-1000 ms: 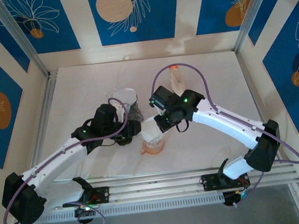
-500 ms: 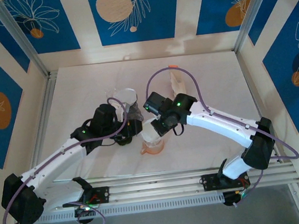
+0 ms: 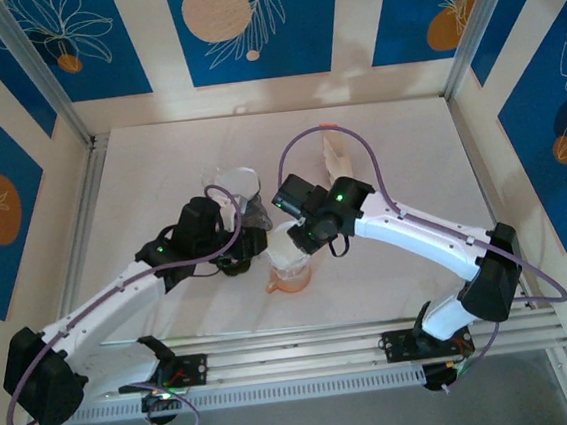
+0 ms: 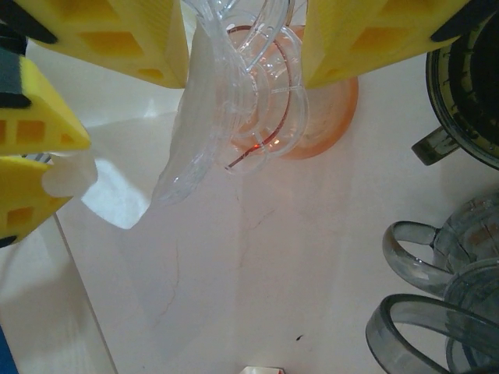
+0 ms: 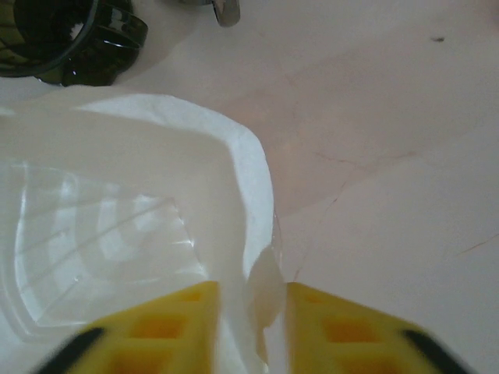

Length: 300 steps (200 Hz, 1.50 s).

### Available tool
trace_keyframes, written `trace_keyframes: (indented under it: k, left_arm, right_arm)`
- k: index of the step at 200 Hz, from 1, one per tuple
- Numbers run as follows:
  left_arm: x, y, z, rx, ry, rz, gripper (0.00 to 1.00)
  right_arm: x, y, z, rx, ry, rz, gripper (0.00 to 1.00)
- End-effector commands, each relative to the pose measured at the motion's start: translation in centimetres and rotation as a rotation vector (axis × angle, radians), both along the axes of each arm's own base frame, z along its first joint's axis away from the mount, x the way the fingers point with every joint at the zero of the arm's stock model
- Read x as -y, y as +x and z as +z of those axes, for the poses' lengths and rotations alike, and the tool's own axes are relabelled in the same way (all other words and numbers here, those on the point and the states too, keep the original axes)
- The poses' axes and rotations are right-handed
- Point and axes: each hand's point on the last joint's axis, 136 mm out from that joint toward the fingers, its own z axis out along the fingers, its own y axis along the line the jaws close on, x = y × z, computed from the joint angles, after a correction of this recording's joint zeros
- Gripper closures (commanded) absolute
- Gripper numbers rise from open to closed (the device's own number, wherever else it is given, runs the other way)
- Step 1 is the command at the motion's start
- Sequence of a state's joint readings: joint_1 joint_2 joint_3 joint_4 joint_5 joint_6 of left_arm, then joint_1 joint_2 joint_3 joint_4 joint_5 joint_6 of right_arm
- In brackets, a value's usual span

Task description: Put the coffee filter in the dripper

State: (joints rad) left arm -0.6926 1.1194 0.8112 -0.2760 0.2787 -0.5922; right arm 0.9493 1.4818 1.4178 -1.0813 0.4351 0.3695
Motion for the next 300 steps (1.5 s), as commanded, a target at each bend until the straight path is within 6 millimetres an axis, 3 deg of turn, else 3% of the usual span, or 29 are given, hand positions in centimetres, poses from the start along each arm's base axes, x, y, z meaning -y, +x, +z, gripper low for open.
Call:
trace_keyframes:
  k: [1, 21, 79, 159, 300]
  left_arm:
    - [0.3, -0.6, -0.7, -0.012, 0.008, -0.031, 0.57]
    - [0.3, -0.6, -0.8, -0.016, 0.007, -0.028, 0.57]
    - [0.2, -0.5, -0.8, -0.012, 0.009, -0.023, 0.54]
    - [0.3, -0.5, -0.7, -0.011, 0.007, -0.025, 0.54]
    - [0.6, -0.4, -0.7, -0.021, -0.002, -0.029, 0.51]
  right_arm:
    - [-0.6, 0.4, 3.5, 0.069, 0.112, -0.015, 0.53]
    - [-1.3, 0.7, 3.6, 0.046, 0.146, -0.010, 0.47]
    - [-2.7, 0.5, -0.3, -0.088, 0.105, 0.009, 0.38]
    - [-2.1, 0.3, -4.1, -0.155, 0.032, -0.004, 0.36]
    - [-1.8, 0.7, -8.3, -0.204, -0.020, -0.024, 0.36]
